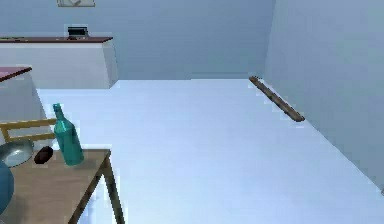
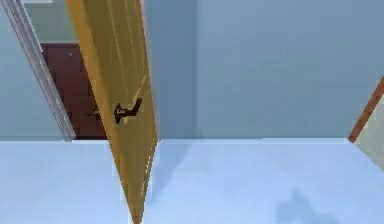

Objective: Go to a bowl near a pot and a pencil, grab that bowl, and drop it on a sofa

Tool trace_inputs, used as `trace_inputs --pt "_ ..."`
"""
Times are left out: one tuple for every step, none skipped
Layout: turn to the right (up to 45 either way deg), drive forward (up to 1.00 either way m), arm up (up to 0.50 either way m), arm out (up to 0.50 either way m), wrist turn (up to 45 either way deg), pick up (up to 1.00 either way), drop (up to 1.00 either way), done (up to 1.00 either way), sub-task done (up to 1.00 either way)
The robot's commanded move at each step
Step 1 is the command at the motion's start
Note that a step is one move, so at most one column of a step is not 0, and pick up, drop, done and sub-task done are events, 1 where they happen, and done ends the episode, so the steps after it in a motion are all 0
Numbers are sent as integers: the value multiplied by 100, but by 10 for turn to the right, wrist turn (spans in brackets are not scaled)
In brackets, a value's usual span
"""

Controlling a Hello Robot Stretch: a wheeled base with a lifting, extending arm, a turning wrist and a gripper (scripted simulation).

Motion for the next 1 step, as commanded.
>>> trace_inputs --pt "0 90 0 0 0 0 0 0 0"
